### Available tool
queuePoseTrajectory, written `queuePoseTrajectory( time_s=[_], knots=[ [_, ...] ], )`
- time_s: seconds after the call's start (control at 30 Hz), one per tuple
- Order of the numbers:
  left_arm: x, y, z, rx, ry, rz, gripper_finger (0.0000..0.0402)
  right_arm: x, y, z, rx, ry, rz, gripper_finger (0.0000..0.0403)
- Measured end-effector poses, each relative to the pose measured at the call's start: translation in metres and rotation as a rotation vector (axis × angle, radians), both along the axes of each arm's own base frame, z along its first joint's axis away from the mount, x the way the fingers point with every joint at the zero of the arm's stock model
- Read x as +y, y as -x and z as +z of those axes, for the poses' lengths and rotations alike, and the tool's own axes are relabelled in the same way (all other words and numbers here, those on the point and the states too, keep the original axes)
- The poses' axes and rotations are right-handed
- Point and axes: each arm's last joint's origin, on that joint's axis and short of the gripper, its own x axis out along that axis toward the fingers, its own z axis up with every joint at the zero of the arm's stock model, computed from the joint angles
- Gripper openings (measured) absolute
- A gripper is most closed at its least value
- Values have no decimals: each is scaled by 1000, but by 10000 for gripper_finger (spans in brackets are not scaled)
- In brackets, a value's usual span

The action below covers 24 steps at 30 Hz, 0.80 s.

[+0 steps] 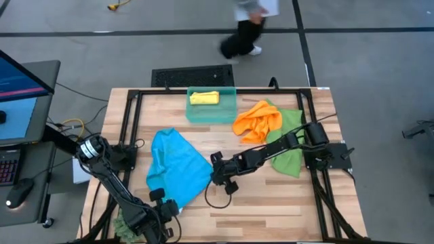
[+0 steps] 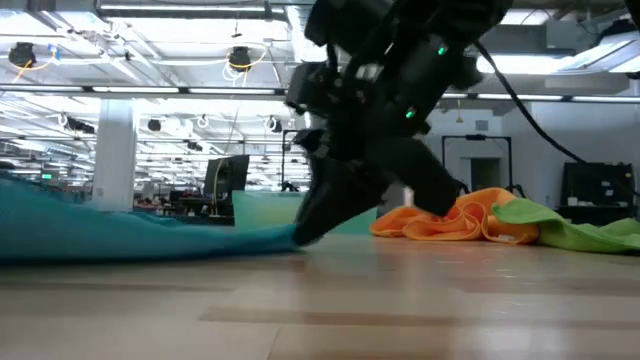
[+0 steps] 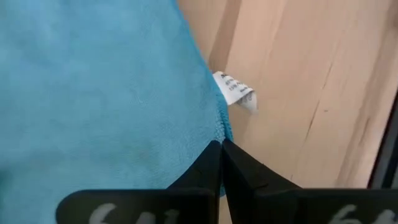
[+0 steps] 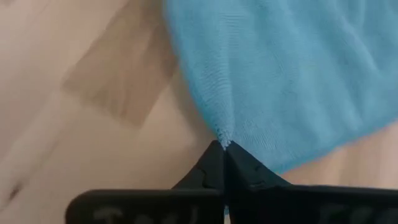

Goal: Roll microfiber towels into tight, uniform cylinder then place into a basket
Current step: Fold the blue microfiber towel

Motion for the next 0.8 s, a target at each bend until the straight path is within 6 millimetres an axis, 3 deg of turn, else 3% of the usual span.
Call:
queuePoseTrajectory(
  time_s=[0.1,0.5,0.8],
  knots=[
    [-1,-1,10,0,-25,-7,0,6,3,18,-13,36,-55,8],
    [9,-4,50,-3,-253,-50,0,30,52,89,-95,243,-247,11],
    [29,-10,98,-52,-533,-74,0,32,83,142,-274,318,-377,9]
  ],
)
